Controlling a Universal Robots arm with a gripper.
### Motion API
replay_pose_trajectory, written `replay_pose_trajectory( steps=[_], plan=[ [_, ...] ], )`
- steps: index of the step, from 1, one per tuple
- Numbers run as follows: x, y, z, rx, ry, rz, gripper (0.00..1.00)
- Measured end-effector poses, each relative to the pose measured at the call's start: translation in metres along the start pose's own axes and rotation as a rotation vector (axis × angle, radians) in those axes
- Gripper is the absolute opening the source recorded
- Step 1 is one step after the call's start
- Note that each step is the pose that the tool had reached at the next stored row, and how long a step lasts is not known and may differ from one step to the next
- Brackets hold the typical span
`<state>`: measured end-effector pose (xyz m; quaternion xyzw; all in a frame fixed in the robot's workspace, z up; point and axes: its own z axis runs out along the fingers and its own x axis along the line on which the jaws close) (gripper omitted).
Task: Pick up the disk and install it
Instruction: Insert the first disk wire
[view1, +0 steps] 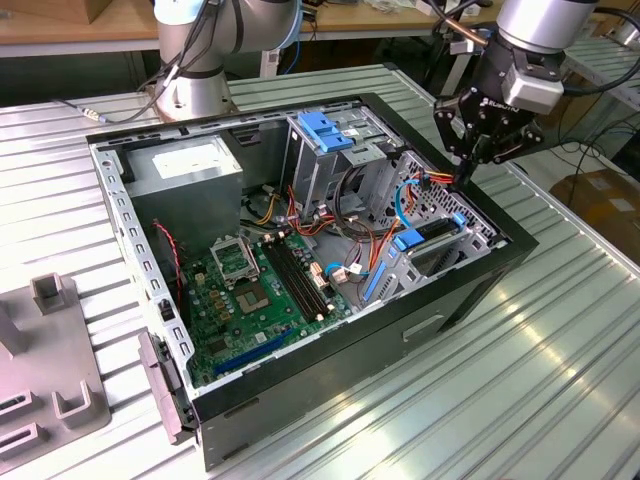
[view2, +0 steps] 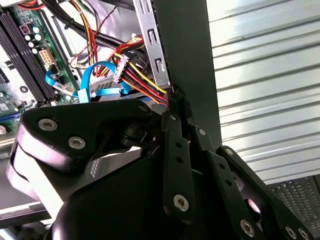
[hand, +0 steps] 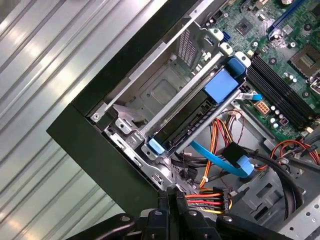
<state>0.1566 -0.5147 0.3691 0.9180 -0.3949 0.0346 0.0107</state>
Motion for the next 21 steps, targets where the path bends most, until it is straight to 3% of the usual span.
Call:
replay_pose_trajectory(
  steps=[1,5,11,21],
  plan=[
    [0.0000,0.0000,0.0000,-0.0023,0.0000,0.029,0.16],
    [0.0000,0.0000,0.0000,-0.0072,-0.0004,0.085,0.16],
    [0.0000,0.0000,0.0000,-0.0193,-0.0014,0.221,0.16],
    [0.0000,0.0000,0.0000,-0.0330,-0.0028,0.372,0.16]
  ],
)
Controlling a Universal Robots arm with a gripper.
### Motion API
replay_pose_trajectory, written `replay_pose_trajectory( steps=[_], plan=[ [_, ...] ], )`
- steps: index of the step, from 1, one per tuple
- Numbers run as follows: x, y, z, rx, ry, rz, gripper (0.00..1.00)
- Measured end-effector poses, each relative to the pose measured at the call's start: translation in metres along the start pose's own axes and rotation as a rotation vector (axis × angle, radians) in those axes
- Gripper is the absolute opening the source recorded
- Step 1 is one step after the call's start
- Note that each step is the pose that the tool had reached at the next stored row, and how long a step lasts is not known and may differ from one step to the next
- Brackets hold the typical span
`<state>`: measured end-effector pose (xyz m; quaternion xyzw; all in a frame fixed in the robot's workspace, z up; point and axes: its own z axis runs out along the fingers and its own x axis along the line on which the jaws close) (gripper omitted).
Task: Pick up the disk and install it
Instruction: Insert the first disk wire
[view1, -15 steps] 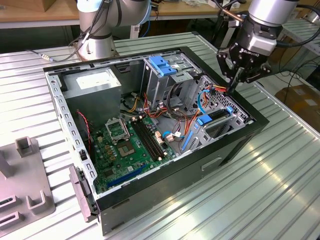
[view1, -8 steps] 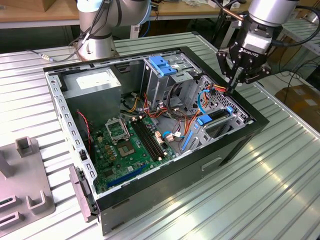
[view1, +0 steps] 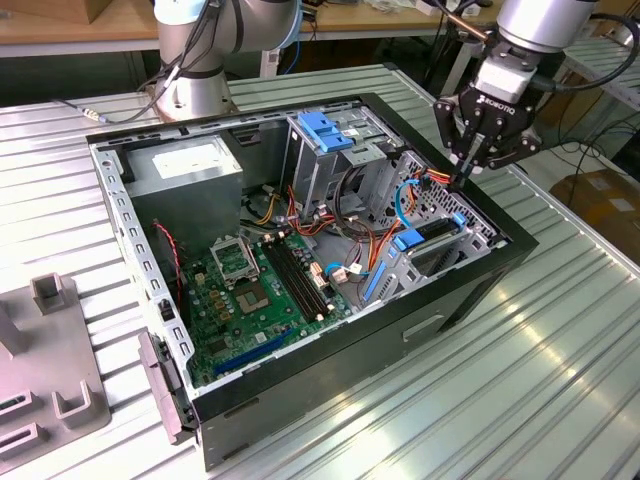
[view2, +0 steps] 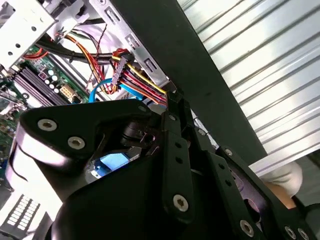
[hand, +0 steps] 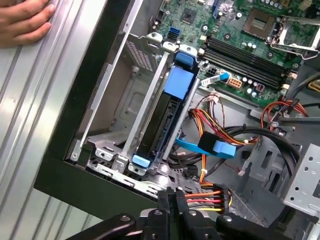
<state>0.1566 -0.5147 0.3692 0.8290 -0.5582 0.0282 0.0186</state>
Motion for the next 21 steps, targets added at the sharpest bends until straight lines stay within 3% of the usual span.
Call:
replay_pose_trajectory(
  steps=[9,21],
  plan=[
    [0.0000,0.0000,0.0000,-0.0123,-0.0010,0.144,0.16],
    [-0.0078,0.0191,0.0009,-0.0181,0.0099,0.179,0.16]
  ],
)
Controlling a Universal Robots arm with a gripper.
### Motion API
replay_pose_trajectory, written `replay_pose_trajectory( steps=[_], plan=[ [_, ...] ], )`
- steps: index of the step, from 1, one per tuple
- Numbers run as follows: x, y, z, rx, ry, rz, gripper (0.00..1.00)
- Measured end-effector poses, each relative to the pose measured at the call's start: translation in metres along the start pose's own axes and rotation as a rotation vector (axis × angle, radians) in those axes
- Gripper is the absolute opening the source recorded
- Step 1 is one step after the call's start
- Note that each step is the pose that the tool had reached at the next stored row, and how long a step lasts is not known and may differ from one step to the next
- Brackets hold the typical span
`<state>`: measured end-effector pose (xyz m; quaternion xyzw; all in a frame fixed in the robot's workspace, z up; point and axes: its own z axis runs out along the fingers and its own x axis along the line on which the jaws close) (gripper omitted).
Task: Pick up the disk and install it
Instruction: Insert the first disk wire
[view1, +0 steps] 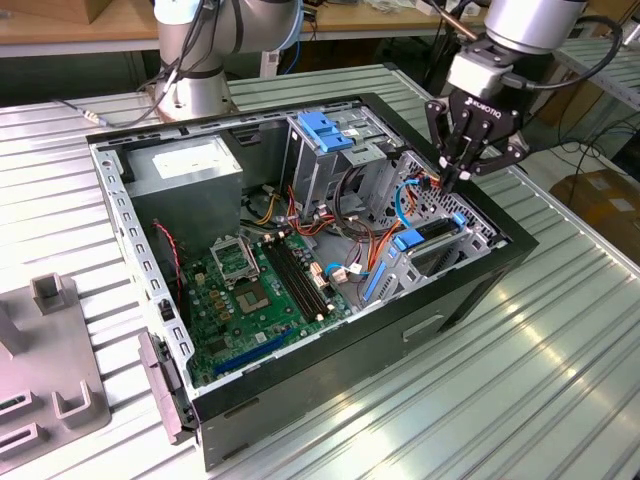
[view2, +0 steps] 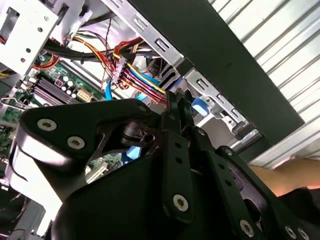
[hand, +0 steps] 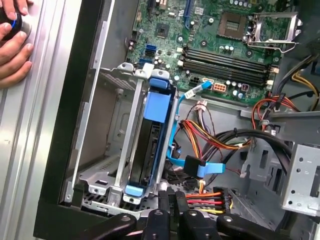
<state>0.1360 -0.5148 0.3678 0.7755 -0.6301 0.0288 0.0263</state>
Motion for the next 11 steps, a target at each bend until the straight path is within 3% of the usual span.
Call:
replay_pose_trajectory(
  steps=[8,9,10,11],
  plan=[
    [-0.0002,0.0001,0.0022,-0.0107,-0.0004,0.136,0.16],
    [-0.0003,0.0002,0.0025,-0.0123,-0.0006,0.156,0.16],
    [-0.0007,0.0003,0.0026,-0.0157,-0.0009,0.200,0.16],
    [-0.0007,0.0003,0.0026,-0.0157,-0.0009,0.200,0.16]
  ],
)
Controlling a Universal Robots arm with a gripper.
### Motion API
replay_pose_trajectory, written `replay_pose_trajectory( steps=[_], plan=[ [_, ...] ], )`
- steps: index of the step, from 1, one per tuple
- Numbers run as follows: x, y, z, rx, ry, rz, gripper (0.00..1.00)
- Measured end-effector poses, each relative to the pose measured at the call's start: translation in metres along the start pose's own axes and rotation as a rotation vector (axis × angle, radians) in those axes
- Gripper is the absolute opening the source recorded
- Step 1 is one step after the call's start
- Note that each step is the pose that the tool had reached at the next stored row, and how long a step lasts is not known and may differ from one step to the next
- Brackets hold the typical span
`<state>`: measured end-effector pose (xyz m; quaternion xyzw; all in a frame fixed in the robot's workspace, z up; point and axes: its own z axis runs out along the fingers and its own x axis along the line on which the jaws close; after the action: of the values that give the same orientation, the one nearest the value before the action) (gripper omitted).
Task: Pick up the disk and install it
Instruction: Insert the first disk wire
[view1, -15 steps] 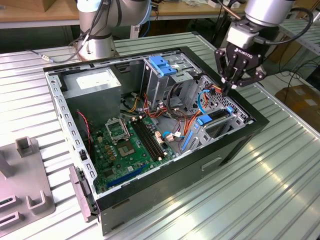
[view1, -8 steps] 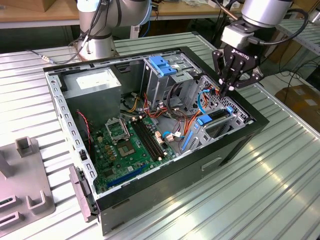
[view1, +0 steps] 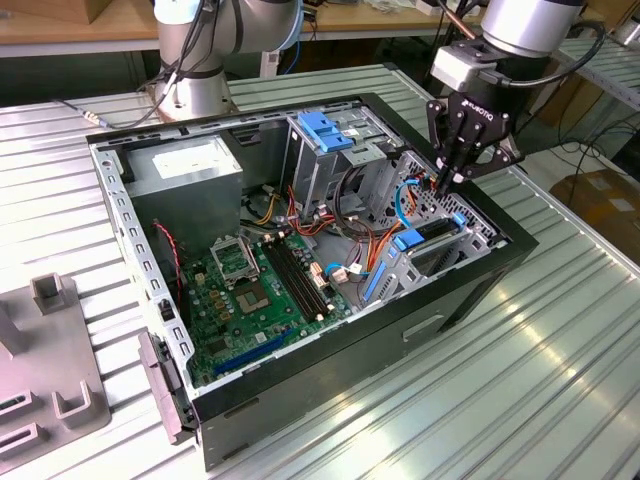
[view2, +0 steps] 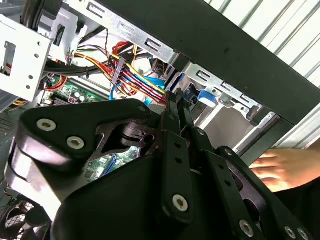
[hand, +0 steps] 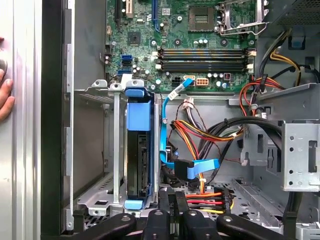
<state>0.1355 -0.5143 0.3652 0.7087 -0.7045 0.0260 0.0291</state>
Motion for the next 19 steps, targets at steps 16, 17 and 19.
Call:
replay_pose_trajectory(
  steps=[16,17,19],
  plan=[
    [0.0100,0.0001,0.0022,0.0000,-0.0009,0.000,0.16],
    [0.0101,0.0001,0.0023,0.0000,-0.0009,0.000,0.16],
    [0.0101,0.0001,0.0024,0.0000,-0.0008,0.000,0.16]
  ],
)
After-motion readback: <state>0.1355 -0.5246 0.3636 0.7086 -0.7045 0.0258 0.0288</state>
